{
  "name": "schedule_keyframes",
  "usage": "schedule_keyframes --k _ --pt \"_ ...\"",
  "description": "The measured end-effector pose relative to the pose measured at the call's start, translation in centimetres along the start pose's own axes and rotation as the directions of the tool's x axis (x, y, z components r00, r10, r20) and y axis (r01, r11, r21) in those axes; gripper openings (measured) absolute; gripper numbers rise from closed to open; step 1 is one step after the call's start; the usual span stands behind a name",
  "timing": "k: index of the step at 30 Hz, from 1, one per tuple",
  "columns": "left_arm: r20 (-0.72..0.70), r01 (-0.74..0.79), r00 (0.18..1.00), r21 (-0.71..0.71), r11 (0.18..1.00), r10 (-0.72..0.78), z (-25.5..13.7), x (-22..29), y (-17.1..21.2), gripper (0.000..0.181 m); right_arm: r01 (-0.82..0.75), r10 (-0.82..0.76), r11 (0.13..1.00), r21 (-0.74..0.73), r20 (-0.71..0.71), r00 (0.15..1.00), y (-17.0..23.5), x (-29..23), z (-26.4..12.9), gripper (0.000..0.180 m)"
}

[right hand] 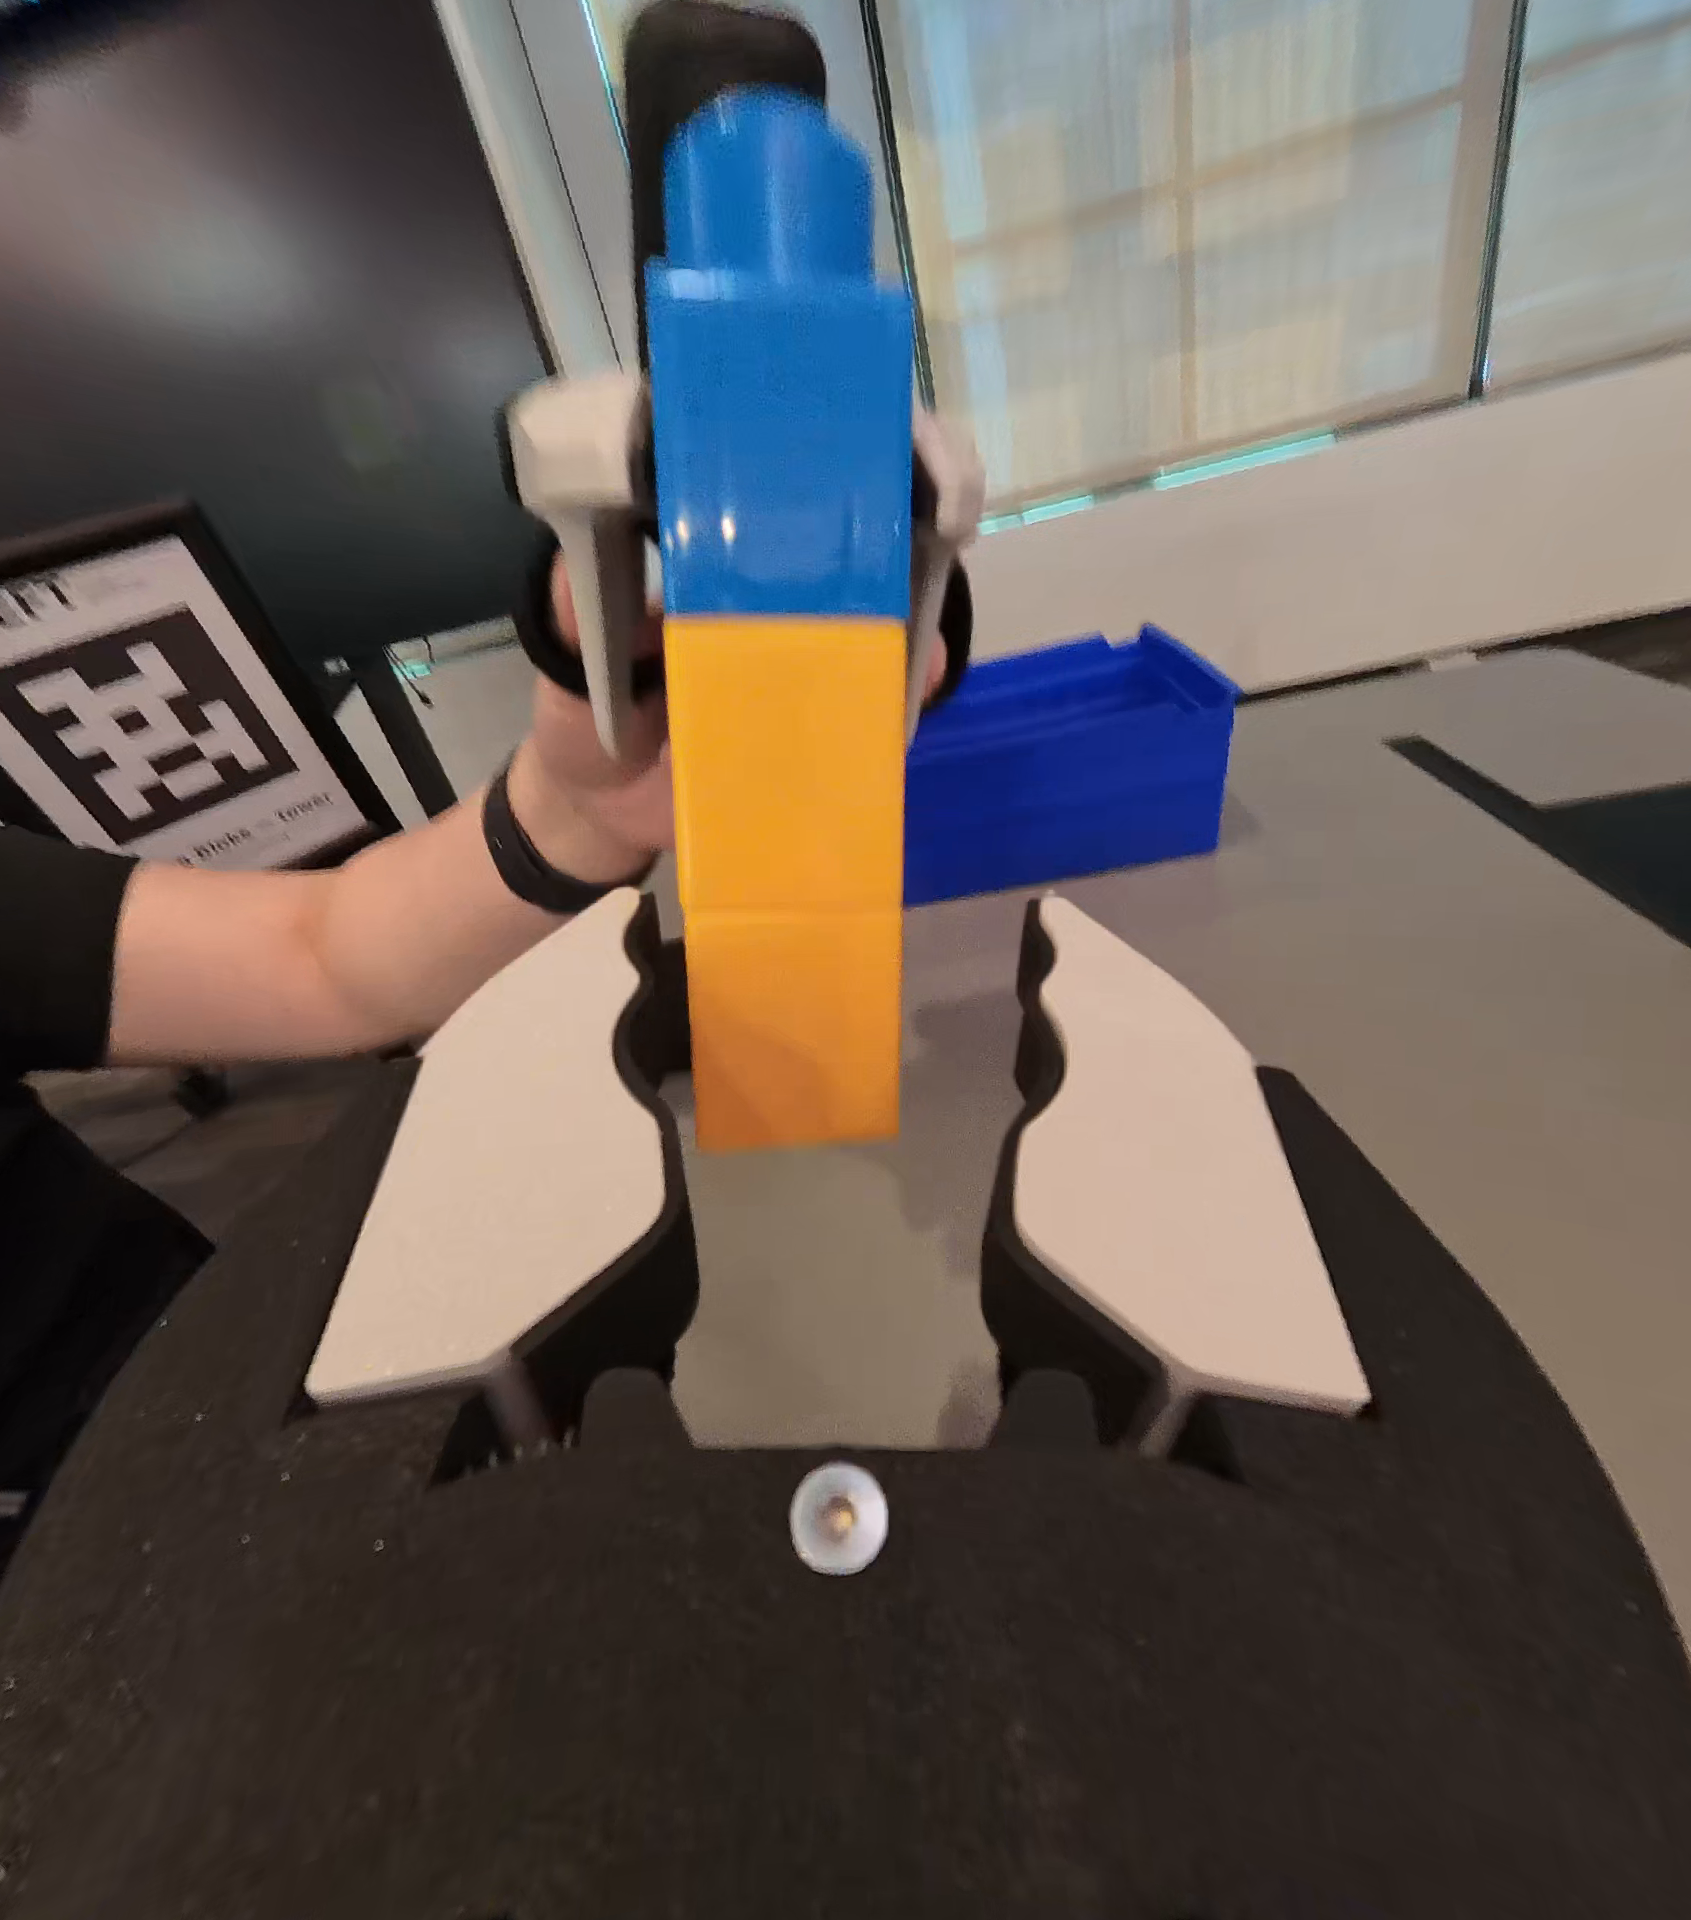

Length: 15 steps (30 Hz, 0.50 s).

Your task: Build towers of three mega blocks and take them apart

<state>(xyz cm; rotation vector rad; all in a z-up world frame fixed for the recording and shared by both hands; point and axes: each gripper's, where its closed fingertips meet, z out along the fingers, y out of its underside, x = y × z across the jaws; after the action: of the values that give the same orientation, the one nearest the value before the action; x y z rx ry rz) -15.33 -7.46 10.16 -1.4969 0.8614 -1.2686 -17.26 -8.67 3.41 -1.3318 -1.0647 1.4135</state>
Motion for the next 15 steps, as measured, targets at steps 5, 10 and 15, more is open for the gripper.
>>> schedule_keyframes --k 5,10,15 --pt "0.022 -0.018 1.0 -0.021 1.0 0.019 -0.5 -0.4 -0.2 0.036 -0.035 0.035 0.999 -0.004 0.072 0.997 0.2 -0.6 -0.1 0.042" --pt "0.012 0.003 1.0 -0.014 1.0 -0.002 -0.8 -0.3 -0.1 0.036 -0.023 0.027 0.999 -0.049 0.069 0.997 1.0 -0.6 -0.1 0.036" --pt "0.006 0.001 1.0 -0.006 1.0 -0.001 -0.8 -0.1 -0.2 0.036 -0.008 0.011 0.999 -0.038 0.08 0.997 0.8 -0.7 -0.2 0.035"
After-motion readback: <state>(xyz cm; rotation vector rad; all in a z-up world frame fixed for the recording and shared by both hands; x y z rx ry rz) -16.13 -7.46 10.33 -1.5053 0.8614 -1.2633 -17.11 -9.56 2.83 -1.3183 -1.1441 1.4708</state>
